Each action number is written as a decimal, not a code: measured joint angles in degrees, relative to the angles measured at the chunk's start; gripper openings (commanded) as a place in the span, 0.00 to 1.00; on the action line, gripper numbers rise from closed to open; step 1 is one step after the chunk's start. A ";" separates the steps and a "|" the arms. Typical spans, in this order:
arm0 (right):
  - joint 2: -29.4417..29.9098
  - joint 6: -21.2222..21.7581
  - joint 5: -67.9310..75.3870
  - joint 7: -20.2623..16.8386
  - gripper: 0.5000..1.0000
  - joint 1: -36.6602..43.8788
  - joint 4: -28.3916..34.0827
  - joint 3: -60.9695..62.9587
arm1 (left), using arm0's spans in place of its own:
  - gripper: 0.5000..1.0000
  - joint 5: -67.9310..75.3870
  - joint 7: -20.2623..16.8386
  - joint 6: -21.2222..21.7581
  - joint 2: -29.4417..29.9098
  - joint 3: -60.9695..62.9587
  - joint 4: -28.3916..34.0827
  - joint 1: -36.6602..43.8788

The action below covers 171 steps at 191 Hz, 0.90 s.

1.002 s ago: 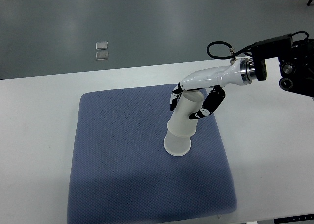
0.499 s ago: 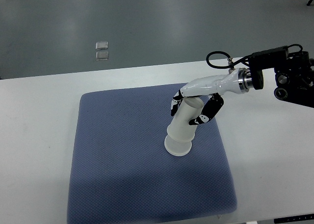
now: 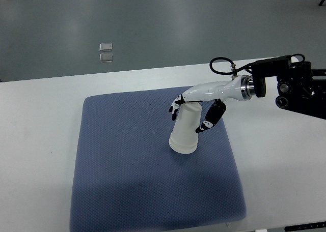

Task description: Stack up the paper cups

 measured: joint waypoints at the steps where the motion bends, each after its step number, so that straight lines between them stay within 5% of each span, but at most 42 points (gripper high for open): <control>1: -0.01 0.00 0.01 0.00 0.72 0.00 0.00 0.00 | 1.00 0.00 0.00 0.00 0.00 0.00 0.00 0.00; 56: -0.36 -0.02 0.52 0.03 0.83 -0.11 0.02 0.93 | 1.00 -0.02 0.00 0.00 0.00 0.00 0.00 0.00; 126: -1.50 0.75 1.18 0.12 0.83 1.50 -0.58 5.33 | 1.00 -0.02 0.00 0.00 0.00 -0.01 0.00 0.00; 171: -1.65 4.32 6.25 0.12 0.83 1.55 -6.17 11.92 | 1.00 -0.03 0.00 0.00 0.00 0.00 0.00 0.00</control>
